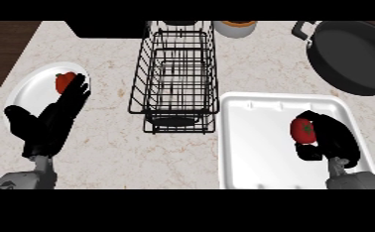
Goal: Pick the tomato from the tray and place it in the tiered basket
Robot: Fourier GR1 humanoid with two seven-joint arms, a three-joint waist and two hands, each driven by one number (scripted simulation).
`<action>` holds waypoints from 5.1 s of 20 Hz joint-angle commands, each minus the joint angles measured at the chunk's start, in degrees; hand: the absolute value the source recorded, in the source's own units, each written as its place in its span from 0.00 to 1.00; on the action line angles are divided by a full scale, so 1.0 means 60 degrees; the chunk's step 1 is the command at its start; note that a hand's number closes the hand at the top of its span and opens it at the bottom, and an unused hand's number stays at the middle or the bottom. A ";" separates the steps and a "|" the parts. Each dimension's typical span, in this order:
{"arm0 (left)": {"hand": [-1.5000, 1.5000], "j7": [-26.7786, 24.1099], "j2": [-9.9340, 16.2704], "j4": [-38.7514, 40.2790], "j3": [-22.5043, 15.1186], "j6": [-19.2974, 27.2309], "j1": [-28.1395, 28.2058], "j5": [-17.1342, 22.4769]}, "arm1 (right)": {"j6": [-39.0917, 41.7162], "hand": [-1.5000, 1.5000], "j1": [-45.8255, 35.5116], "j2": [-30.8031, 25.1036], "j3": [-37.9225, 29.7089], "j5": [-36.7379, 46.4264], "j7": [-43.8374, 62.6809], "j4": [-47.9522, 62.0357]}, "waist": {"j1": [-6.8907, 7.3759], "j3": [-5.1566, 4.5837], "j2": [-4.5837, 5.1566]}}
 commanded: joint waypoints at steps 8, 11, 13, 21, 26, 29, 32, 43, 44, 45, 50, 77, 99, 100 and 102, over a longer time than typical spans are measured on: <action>0.50 -0.0002 -0.0235 0.0044 0.0342 -0.0152 -0.0079 -0.0330 | -0.0121 1.00 -0.0020 0.0272 0.0366 0.1527 -0.0667 0.0111 | -0.0025 0.0049 0.0030; 0.50 0.0462 -0.0071 -0.0437 0.0244 -0.0288 -0.0125 -0.0018 | 0.0375 1.00 -0.1088 -0.1377 0.0232 0.1013 -0.3383 0.1328 | 0.0124 0.0062 0.0047; 0.50 0.0025 -0.0083 -0.0180 0.0306 -0.0338 0.0028 -0.0066 | 0.0119 1.00 -0.1271 -0.2237 0.0174 0.0861 -0.5323 0.2060 | 0.0271 0.0076 0.0115; 0.50 0.0118 -0.0427 -0.0067 0.0024 -0.0044 -0.0019 -0.0407 | -0.2245 1.00 -0.2413 -0.2009 -0.1320 -0.0421 -0.8444 0.2549 | 0.0047 0.0070 0.0049; 0.50 0.0028 -0.0405 -0.0434 0.0066 -0.0065 0.0416 -0.0395 | -0.1182 1.00 -0.2801 -0.1500 -0.2546 -0.3087 -0.9157 0.1229 | -0.0092 0.0055 -0.0047; 0.50 0.0075 -0.0319 -0.0030 0.0347 -0.0174 0.0162 -0.0213 | -0.0365 1.00 -0.2885 -0.1699 -0.2937 -0.3908 -0.9035 0.0363 | -0.0134 0.0044 -0.0013; 0.50 -0.0325 -0.0201 -0.0164 0.0381 -0.0472 0.0554 -0.0285 | 0.0450 1.00 -0.2919 -0.1450 -0.2696 -0.4274 -0.8003 -0.0604 | -0.0051 0.0042 0.0003; 0.50 -0.0096 -0.0333 0.0188 0.0557 -0.0551 -0.0090 -0.0300 | 0.1331 1.00 -0.4479 0.0002 -0.0837 -0.3973 -0.3631 -0.3525 | 0.0037 0.0040 0.0028; 0.50 0.0314 -0.0519 0.0287 0.0437 -0.0179 -0.0607 -0.0476 | 0.1552 1.00 -0.4750 0.0041 -0.0776 -0.4098 -0.2942 -0.4094 | -0.0017 0.0040 0.0018; 0.50 0.0055 -0.0116 0.0119 0.0730 -0.0665 -0.0361 -0.0187 | 0.1063 1.00 -0.5167 0.0632 -0.0251 -0.3575 -0.2713 -0.3645 | 0.0082 0.0038 0.0027; 0.50 0.0437 -0.0337 -0.0070 0.0609 -0.0597 -0.0379 -0.0232 | 0.0917 1.00 -0.6248 0.1846 0.0455 -0.2884 -0.1247 -0.3183 | 0.0048 0.0043 0.0024; 0.50 0.0791 -0.0766 -0.1026 0.0633 -0.0576 0.0232 -0.0735 | -0.2037 1.00 -0.8094 0.3819 0.1491 -0.0558 -0.2459 0.2732 | 0.0156 0.0051 0.0041; 0.50 -0.0446 -0.1084 0.0292 0.0631 -0.0859 0.0167 -0.1061 | -0.5565 0.00 -0.9173 0.3822 0.0965 -0.5039 -0.3486 0.4092 | 0.0124 0.0049 0.0061; 0.50 0.0292 -0.0845 -0.0011 0.0862 -0.0796 -0.0382 -0.0835 | -0.5785 0.00 -0.8855 0.3822 0.1045 -0.5309 -0.3345 0.3691 | 0.0083 0.0055 0.0038; 0.50 0.0266 -0.0856 -0.0031 0.0923 -0.0825 -0.0361 -0.0750 | -0.5550 0.00 -0.9710 0.3822 -0.0009 -0.5782 -0.3372 0.4205 | 0.0140 0.0051 0.0070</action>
